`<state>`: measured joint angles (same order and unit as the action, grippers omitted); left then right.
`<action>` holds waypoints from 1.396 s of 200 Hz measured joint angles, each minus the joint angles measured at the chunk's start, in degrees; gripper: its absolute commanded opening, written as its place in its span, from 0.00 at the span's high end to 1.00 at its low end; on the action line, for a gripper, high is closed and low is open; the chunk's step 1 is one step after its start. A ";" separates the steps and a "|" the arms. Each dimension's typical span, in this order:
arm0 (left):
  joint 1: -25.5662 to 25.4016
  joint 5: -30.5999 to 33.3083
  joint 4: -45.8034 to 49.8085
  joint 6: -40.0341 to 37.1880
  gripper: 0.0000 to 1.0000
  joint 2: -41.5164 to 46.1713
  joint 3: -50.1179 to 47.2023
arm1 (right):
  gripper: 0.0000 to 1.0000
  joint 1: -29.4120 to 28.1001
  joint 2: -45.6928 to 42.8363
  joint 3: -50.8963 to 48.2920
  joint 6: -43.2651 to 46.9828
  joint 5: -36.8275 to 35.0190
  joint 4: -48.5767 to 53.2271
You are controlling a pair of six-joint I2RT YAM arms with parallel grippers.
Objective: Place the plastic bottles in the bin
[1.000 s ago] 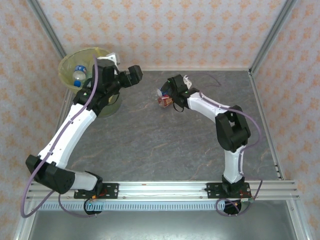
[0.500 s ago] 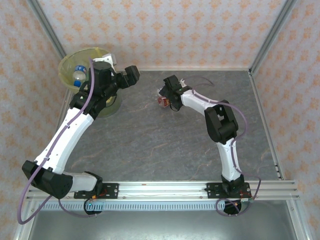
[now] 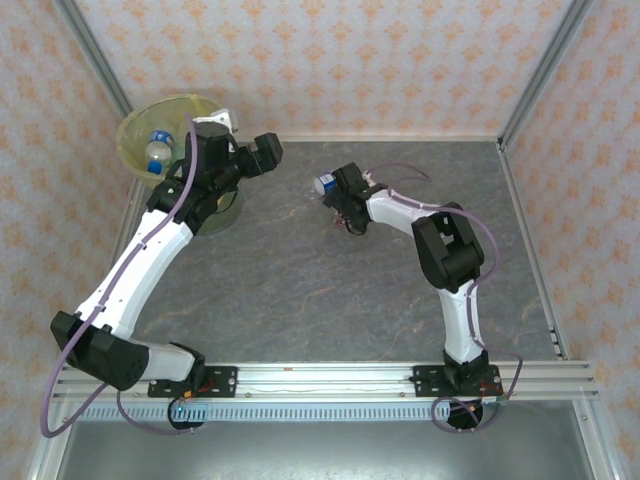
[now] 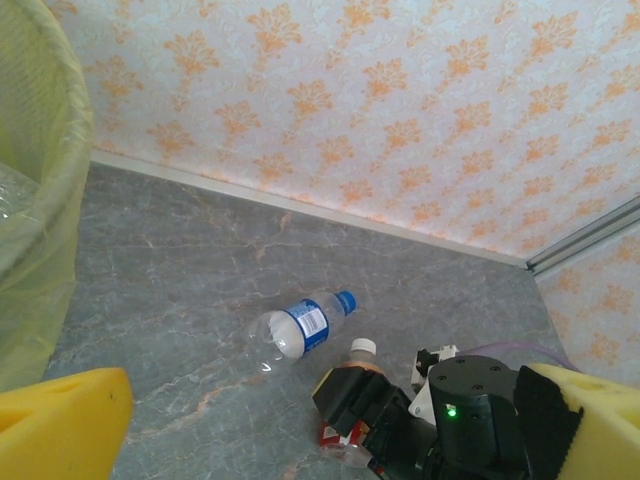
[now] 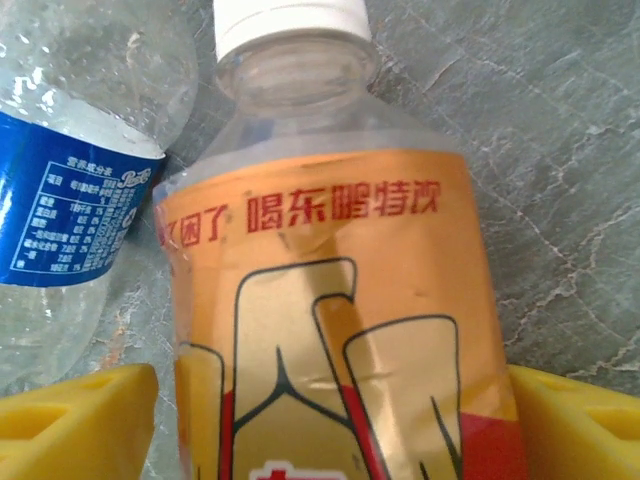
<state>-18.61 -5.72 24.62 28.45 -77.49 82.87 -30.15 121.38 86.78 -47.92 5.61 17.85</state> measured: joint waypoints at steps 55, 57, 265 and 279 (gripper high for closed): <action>0.00 0.00 0.00 -0.02 0.01 -0.61 0.00 | 0.26 -0.02 -1.64 -3.19 2.34 -0.02 -1.44; 0.00 0.00 0.00 -0.02 0.01 -0.61 0.00 | 0.26 -0.02 -1.64 -3.19 2.49 -0.02 -1.44; 4.02 -14.60 -8.63 10.43 0.07 -0.02 -4.04 | 0.46 -9.33 -27.96 -16.83 17.49 -14.03 -4.22; 4.02 -16.70 -10.12 11.26 0.09 -0.02 -4.26 | 0.46 -10.54 -30.58 -18.64 19.76 -14.91 -5.75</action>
<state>-14.59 -22.41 14.50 39.70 -77.52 78.61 -40.69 90.80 68.14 -28.16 -9.30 12.10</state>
